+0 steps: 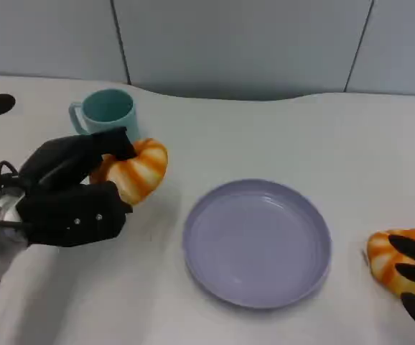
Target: Grasp the bread from the table and place it into the plate.
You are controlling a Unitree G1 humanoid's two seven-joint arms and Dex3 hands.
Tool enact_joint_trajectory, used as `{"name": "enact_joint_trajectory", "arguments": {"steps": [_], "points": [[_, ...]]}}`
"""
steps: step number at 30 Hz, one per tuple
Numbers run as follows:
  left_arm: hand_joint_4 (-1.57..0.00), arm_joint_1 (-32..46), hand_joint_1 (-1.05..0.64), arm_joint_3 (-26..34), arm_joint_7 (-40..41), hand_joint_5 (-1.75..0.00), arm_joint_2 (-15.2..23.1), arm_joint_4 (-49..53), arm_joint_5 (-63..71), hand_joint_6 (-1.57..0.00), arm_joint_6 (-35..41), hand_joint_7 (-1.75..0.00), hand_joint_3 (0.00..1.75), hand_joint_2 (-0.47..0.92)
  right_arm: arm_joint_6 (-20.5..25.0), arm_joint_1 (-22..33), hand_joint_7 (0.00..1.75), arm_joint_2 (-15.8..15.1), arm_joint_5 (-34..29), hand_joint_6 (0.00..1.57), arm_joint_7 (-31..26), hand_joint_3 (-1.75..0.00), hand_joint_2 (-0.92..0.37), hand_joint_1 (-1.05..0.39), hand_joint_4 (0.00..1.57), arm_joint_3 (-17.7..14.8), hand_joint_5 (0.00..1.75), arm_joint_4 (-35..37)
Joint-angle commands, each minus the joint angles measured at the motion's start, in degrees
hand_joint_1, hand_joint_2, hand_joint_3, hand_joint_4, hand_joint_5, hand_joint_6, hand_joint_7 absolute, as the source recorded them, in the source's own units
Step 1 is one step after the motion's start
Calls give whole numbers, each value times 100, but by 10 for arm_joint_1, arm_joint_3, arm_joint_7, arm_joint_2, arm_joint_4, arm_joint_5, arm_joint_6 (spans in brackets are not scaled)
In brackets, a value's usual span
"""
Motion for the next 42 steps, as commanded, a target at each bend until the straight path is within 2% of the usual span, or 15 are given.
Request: {"name": "enact_joint_trajectory", "arguments": {"steps": [1, 7, 16, 22, 26, 28, 31, 37, 39, 41, 42], "points": [[-72, 27, -18, 17, -40, -175, 15, -84, -28, -49, -40, -175, 14, 89, 11, -2, 0, 0, -2, 78, -7, -38, -92, -38, 93, 1, 0, -5], [-76, 23, -17, 9, -100, -175, -11, -129, -49, -53, -60, -175, 13, 90, 37, 1, 0, 5, -9, 79, -11, -37, -92, -38, 94, 5, 1, -22], [-79, -63, -18, -52, -102, -175, -83, -45, 16, -54, -131, -175, 18, 92, 61, 10, 1, 6, -15, 80, -18, -36, -92, -39, 95, 10, 1, -38], [-80, -80, -18, -56, -93, -175, -91, -11, 22, -54, -153, -175, 20, 92, 67, 12, 1, 5, -15, 80, -19, -36, -92, -40, 95, 11, 1, -43], [-76, -141, -23, -124, -61, -175, -147, 45, 108, -55, -140, -175, 24, 92, 50, 9, 0, 1, -8, 80, -16, -36, -92, -39, 95, 11, 1, -31], [-77, -157, -23, -140, -46, -175, -155, 59, 133, -57, -141, -175, 27, 92, 50, 9, 0, 2, -6, 80, -16, -36, -92, -39, 95, 12, 1, -31], [-76, -181, -23, -169, -27, -175, -160, 74, 173, -57, -140, -175, 24, 83, 57, 10, 0, 5, -1, 80, -13, -36, -92, -39, 95, 13, 1, -36], [-63, -202, -32, -202, 11, -175, -156, 90, 215, -46, -152, -175, 18, 75, 46, 9, 0, 7, 1, 80, -16, -35, -92, -38, 95, 16, 1, -32], [-44, -207, -39, -205, 1, -170, -155, 96, 215, -35, -158, -159, 12, 80, 35, 7, 0, 6, 1, 80, -17, -35, -92, -36, 95, 17, 1, -26], [-39, -214, -41, -206, -17, -168, -154, 100, 209, -33, -163, -153, 8, 82, 32, 7, 0, 5, -3, 80, -19, -35, -92, -36, 95, 17, 1, -25], [-29, -219, -48, -207, -30, -143, -154, 101, 207, -32, -164, -125, 5, 86, 31, 7, 0, 5, -4, 79, -20, -35, -92, -36, 95, 17, 1, -24]]}}
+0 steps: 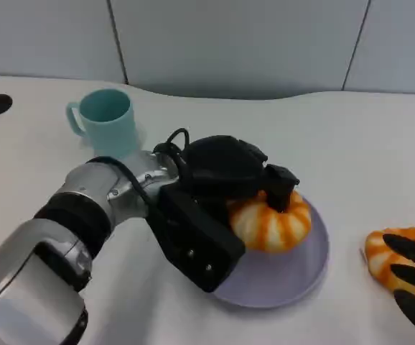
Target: Grasp the bread from the table and place it into the plate.
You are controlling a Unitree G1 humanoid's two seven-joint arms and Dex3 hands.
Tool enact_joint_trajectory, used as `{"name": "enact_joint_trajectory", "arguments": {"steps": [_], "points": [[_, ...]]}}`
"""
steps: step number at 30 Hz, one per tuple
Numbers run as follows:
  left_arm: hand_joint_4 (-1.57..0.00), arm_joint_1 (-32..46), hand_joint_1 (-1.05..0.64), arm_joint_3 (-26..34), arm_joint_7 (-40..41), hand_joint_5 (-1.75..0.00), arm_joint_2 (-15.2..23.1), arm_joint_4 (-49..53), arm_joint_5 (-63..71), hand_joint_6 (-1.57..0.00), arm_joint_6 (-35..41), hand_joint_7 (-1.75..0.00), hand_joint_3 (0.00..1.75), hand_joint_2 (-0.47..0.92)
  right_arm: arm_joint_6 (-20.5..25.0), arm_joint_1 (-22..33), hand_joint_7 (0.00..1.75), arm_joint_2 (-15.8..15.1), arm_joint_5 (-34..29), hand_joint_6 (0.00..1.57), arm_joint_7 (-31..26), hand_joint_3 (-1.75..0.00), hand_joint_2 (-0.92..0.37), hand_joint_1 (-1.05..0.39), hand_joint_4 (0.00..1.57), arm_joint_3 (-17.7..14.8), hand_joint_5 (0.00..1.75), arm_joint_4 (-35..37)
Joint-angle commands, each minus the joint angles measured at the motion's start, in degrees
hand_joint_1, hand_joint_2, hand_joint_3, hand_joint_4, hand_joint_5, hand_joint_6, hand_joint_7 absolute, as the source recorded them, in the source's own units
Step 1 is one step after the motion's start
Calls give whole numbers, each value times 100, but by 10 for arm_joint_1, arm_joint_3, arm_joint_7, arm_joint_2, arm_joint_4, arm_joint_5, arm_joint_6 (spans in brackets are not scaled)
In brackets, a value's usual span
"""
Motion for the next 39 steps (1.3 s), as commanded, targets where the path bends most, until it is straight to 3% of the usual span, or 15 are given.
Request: {"name": "enact_joint_trajectory", "arguments": {"steps": [1, 3, 5, 8, 21, 31, 39], "points": [[-26, -32, -52, -6, -45, -128, 11, 7, -4, -33, -11, -108, 3, 88, -13, -1, 0, -2, -2, 79, -6, -35, -92, -36, 95, 0, 1, 8], [-18, -41, -59, -10, -71, -93, 15, 0, -1, -38, -6, -64, 2, 91, -6, 0, 0, -1, 0, 79, -5, -35, -92, -37, 94, 0, 1, 4], [-16, -46, -64, -8, -94, -73, 18, -5, -7, -45, -8, -31, 2, 92, -4, 2, 0, 0, 2, 78, -3, -36, -92, -37, 94, 0, 0, 2], [-7, -51, -71, -7, -124, -63, 24, -14, -15, -40, -13, -15, 6, 92, -12, 1, 0, -3, -4, 78, -6, -36, -92, -37, 93, -1, 0, 7], [0, -51, -86, 14, -211, -27, 36, -46, -52, -24, -2, -1, 18, 92, -12, 4, 0, -2, -2, 78, -4, -36, -92, -36, 93, -1, 0, 3], [-19, -45, -74, 45, -287, -37, 69, -112, -102, -39, 10, -6, 12, 92, -3, 8, 0, -2, 0, 78, -2, -37, -92, -37, 92, -3, 0, -6], [-26, -16, -79, 83, -409, -41, 134, -246, -182, -32, 64, -1, 13, 92, -8, 7, 0, -4, 5, 78, 0, -37, -92, -36, 92, -4, 0, -3]]}}
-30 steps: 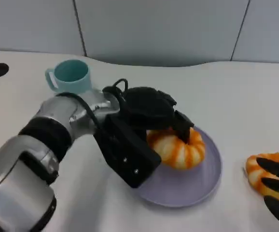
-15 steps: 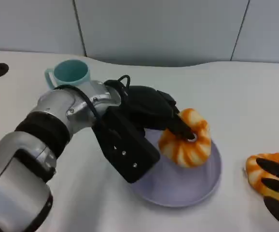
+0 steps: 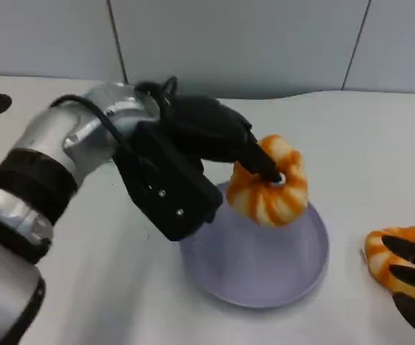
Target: Grasp the bread from the table and place it into the plate.
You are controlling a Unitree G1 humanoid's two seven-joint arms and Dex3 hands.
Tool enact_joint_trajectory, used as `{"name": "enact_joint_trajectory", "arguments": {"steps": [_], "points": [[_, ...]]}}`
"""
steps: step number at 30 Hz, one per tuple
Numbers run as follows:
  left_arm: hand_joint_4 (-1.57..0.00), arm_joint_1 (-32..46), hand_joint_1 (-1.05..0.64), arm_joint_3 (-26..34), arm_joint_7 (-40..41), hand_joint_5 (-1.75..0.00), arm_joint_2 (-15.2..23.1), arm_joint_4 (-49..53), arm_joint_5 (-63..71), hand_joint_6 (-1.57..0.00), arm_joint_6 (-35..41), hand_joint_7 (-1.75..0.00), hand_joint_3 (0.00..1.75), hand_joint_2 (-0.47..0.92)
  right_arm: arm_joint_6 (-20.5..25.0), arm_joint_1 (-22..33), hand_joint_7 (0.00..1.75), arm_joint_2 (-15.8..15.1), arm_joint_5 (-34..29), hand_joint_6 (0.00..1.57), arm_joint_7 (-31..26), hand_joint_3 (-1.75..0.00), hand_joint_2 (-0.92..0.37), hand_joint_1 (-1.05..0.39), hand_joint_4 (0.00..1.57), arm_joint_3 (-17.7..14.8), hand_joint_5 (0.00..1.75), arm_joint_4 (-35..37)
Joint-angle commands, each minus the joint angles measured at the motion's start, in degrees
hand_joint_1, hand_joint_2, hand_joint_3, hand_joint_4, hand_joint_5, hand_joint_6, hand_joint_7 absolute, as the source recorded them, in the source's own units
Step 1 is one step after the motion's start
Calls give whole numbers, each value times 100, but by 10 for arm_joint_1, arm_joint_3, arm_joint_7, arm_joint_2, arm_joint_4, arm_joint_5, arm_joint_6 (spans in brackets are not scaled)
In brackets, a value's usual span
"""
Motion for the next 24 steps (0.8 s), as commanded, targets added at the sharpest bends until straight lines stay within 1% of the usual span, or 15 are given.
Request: {"name": "enact_joint_trajectory", "arguments": {"steps": [1, 3, 6, 7, 8, 10, 12, 13, 14, 16, 18, 20, 21, 22, 24], "points": [[-32, 23, -79, 22, -70, -43, 42, -74, -43, -28, 37, 0, 13, 92, 0, 1, 0, -5, 6, 78, 1, -37, -92, -36, 92, -5, 0, -1], [-39, 29, -76, 24, -90, -40, 51, -94, -53, -27, 46, -1, 11, 92, 1, 2, 0, -6, 4, 78, 0, -37, -92, -37, 92, -5, 0, -2], [-36, 32, -74, 20, -94, -28, 56, -109, -44, -48, 47, -7, 9, 92, -3, 2, 0, -6, 3, 78, 0, -38, -92, -37, 92, -5, 0, 0], [-32, 33, -74, 19, -93, -21, 56, -113, -41, -60, 49, -8, 7, 92, -1, 3, 0, -5, 3, 78, 0, -38, -92, -37, 92, -4, 0, -2], [-30, 34, -73, 19, -92, -17, 57, -116, -39, -68, 52, -7, 7, 92, 0, 4, 0, -5, 3, 78, 0, -38, -92, -37, 91, -4, 0, -4], [-30, 34, -73, 19, -95, -14, 56, -121, -37, -77, 57, -7, 7, 92, 0, 5, 0, -5, 1, 78, -1, -38, -92, -37, 91, -3, 0, -6], [-41, 32, -73, 17, -104, -17, 53, -117, -42, -72, 60, -3, 9, 92, -2, 5, 0, -5, 1, 78, -1, -38, -92, -37, 91, -3, 0, -6], [-52, 32, -73, 17, -106, -21, 52, -115, -45, -64, 59, -1, 11, 92, 0, 5, 0, -5, 0, 78, -1, -38, -92, -37, 91, -3, 0, -7], [-59, 32, -73, 17, -106, -20, 52, -113, -46, -57, 59, -1, 12, 92, 2, 5, 0, -5, 0, 78, -1, -38, -92, -37, 92, -3, 0, -8], [-68, 34, -74, 18, -101, -20, 51, -111, -45, -49, 55, 0, 13, 92, 4, 6, 0, -5, 0, 78, 0, -38, -92, -37, 92, -3, 0, -9], [-68, 34, -74, 16, -95, -19, 51, -110, -39, -48, 47, -1, 14, 92, 2, 6, 0, -4, 2, 78, 0, -38, -92, -37, 92, -3, 0, -9], [-61, 32, -74, 13, -91, -13, 51, -107, -32, -62, 42, -6, 14, 92, 2, 6, 0, -4, 2, 78, 0, -38, -92, -37, 92, -3, 0, -8], [-59, 31, -74, 11, -93, -11, 49, -107, -28, -66, 45, -7, 14, 92, -1, 6, 0, -4, 3, 78, 0, -38, -92, -36, 92, -3, 0, -6], [-50, 30, -73, 9, -94, -5, 48, -106, -25, -71, 48, -7, 13, 92, -5, 5, 0, -5, 3, 78, 0, -38, -92, -36, 91, -3, 0, -4], [-45, 30, -73, 9, -93, -2, 45, -102, -27, -69, 46, -4, 12, 92, -9, 5, 0, -7, 0, 77, -1, -38, -92, -36, 91, -3, 0, -1]]}}
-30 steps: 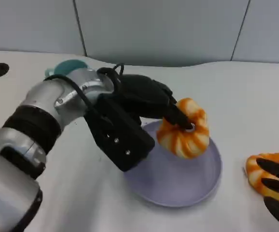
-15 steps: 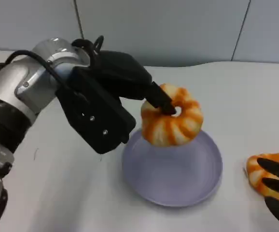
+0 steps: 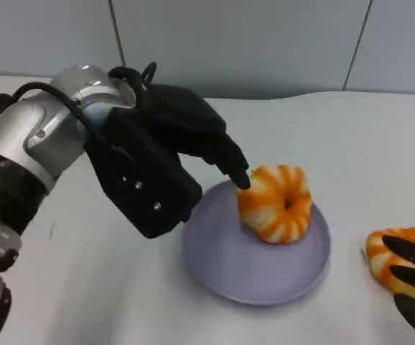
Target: Grasp the bread from the table and place it into the plate.
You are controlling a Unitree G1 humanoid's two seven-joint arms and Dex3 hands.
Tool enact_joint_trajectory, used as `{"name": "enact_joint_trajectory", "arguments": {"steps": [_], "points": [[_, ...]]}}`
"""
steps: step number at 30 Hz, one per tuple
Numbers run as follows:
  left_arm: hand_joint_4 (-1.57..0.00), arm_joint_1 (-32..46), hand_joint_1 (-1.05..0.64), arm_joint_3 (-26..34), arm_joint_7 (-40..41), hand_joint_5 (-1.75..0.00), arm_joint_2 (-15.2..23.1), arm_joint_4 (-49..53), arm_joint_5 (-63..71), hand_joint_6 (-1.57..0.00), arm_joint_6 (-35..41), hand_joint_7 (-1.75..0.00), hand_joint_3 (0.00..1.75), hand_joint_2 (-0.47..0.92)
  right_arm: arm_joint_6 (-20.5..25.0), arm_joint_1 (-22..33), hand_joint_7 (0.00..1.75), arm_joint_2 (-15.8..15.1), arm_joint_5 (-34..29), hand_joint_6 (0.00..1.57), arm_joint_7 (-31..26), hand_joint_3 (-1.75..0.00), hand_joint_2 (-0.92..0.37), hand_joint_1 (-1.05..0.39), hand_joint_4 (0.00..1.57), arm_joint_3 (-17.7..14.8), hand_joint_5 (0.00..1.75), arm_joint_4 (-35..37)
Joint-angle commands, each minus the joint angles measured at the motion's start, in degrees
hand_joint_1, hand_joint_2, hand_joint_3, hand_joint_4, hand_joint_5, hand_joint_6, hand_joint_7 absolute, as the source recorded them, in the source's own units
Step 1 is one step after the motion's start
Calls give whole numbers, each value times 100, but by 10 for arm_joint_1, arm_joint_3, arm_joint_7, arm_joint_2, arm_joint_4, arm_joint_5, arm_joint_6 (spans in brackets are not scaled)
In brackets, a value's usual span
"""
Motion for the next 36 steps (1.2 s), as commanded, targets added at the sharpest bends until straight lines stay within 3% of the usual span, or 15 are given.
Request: {"name": "enact_joint_trajectory", "arguments": {"steps": [1, 5, 8, 14, 15, 17, 18, 19, 23, 25, 26, 30, 36], "points": [[-44, -3, -73, -2, 2, -2, -3, 12, 1, -68, -5, -3, 11, 92, -7, 2, 0, -6, 0, 77, -1, -39, -92, -36, 91, -3, 0, 1], [-54, 4, -75, 14, 14, -6, 2, 21, -18, -55, -20, -1, 17, 92, -4, 4, 0, -4, 2, 78, 0, -38, -92, -36, 90, -2, 0, -2], [-70, 30, -70, 52, 53, -15, 13, 32, -52, -63, -48, -4, 13, 92, -3, 6, 0, -3, 3, 77, 0, -39, -92, -36, 90, -1, 0, -4], [-75, 84, -63, 117, 73, -20, 22, 82, -140, -68, -83, -6, 11, 92, 2, 6, 0, -4, 5, 77, 2, -39, -92, -37, 90, -3, 0, -6], [-66, 100, -63, 131, 70, -40, 22, 88, -165, -68, -86, -6, 12, 92, -2, 5, 0, -5, 5, 77, 1, -39, -92, -37, 90, -4, 0, -3], [-41, 129, -61, 156, 62, -98, 22, 93, -209, -70, -89, -10, 14, 92, -9, 3, 0, -7, 5, 77, 1, -38, -92, -36, 90, -6, 0, 3], [-37, 146, -61, 167, 57, -109, 22, 91, -230, -70, -83, -11, 15, 92, -11, 2, 0, -7, 5, 77, 1, -38, -92, -36, 90, -6, 0, 5], [-34, 166, -60, 181, 44, -119, 21, 87, -261, -71, -69, -17, 15, 92, -5, 3, 0, -7, 5, 77, 1, -38, -92, -36, 90, -6, 0, 3], [-35, 240, -55, 231, 12, -158, 13, 50, -362, -39, 17, -119, 10, 92, 8, 4, 0, -7, 0, 77, 1, -38, -92, -37, 91, -6, 0, -3], [-35, 271, -53, 251, 10, -170, 5, 28, -395, -34, 59, -140, 9, 92, 10, 4, 1, -7, -3, 78, -1, -38, -92, -38, 91, -6, 1, -4], [-43, 286, -49, 261, 11, -173, -1, 17, -409, -34, 78, -152, 7, 92, 11, 4, 1, -7, -5, 78, -2, -38, -92, -38, 92, -6, 1, -4], [-59, 348, -44, 294, 34, -175, -13, -38, -441, -37, 161, -171, 3, 91, 13, 5, 1, -5, -4, 78, -2, -37, -92, -38, 92, -5, 1, -5], [-69, 454, -44, 317, 126, -175, -17, -153, -403, -45, 269, -175, 1, 90, 15, 4, 1, -3, 7, 79, 3, -37, -92, -38, 93, -3, 1, -4]]}}
